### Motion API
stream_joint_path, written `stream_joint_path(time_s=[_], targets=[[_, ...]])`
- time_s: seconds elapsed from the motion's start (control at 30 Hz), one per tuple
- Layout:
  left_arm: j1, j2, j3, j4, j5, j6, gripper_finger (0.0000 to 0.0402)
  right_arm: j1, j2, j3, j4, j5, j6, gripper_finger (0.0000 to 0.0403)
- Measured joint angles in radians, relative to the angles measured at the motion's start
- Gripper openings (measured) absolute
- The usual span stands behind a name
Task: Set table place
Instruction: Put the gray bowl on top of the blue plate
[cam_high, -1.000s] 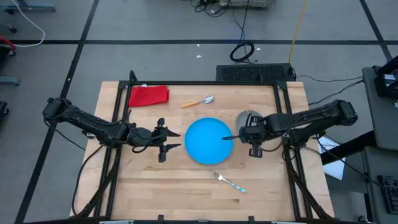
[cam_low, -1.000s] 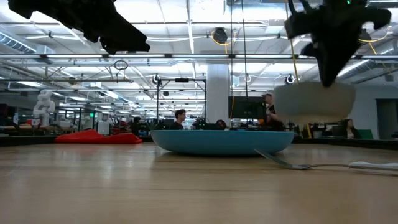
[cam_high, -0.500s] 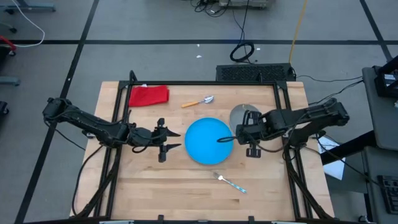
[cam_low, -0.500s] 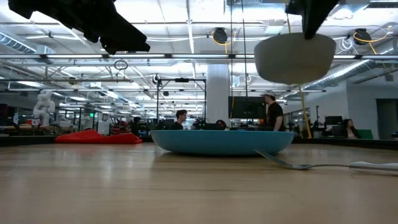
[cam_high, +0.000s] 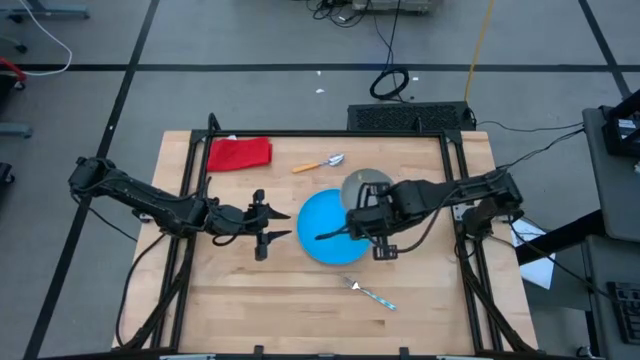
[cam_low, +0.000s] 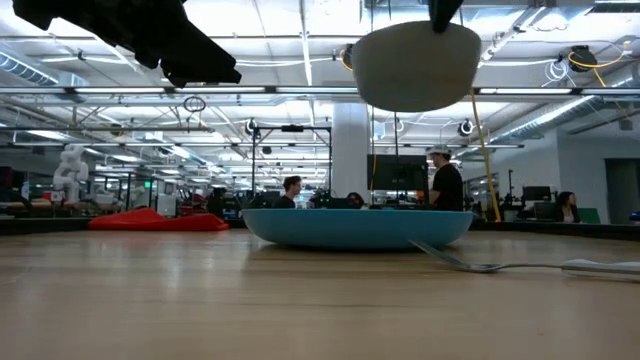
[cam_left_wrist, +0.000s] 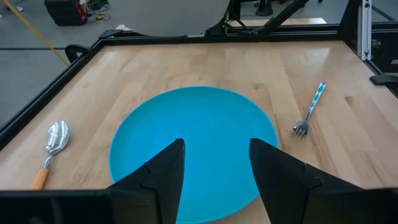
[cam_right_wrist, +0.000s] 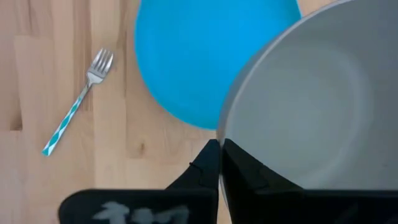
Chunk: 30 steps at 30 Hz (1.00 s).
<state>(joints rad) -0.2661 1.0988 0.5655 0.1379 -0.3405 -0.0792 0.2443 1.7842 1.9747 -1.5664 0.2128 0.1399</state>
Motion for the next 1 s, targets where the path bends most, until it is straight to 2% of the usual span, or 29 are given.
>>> stream_joint_path(time_s=[0.2,0.53,1.0], targets=[[0.000,0.000,0.000,0.000,0.000,0.000,0.0186,-0.002,0.047,0.035,0.044,0.000,-0.068,0.0000],[0.000,0.000,0.000,0.000,0.000,0.001,0.0186,-0.008,0.048,0.033,0.146,-0.005,-0.127,0.0000],[0.000,0.000,0.000,0.001,0.000,0.001,0.0186,-0.017,0.047,-0.090,0.306,-0.020,-0.162,0.0000]])
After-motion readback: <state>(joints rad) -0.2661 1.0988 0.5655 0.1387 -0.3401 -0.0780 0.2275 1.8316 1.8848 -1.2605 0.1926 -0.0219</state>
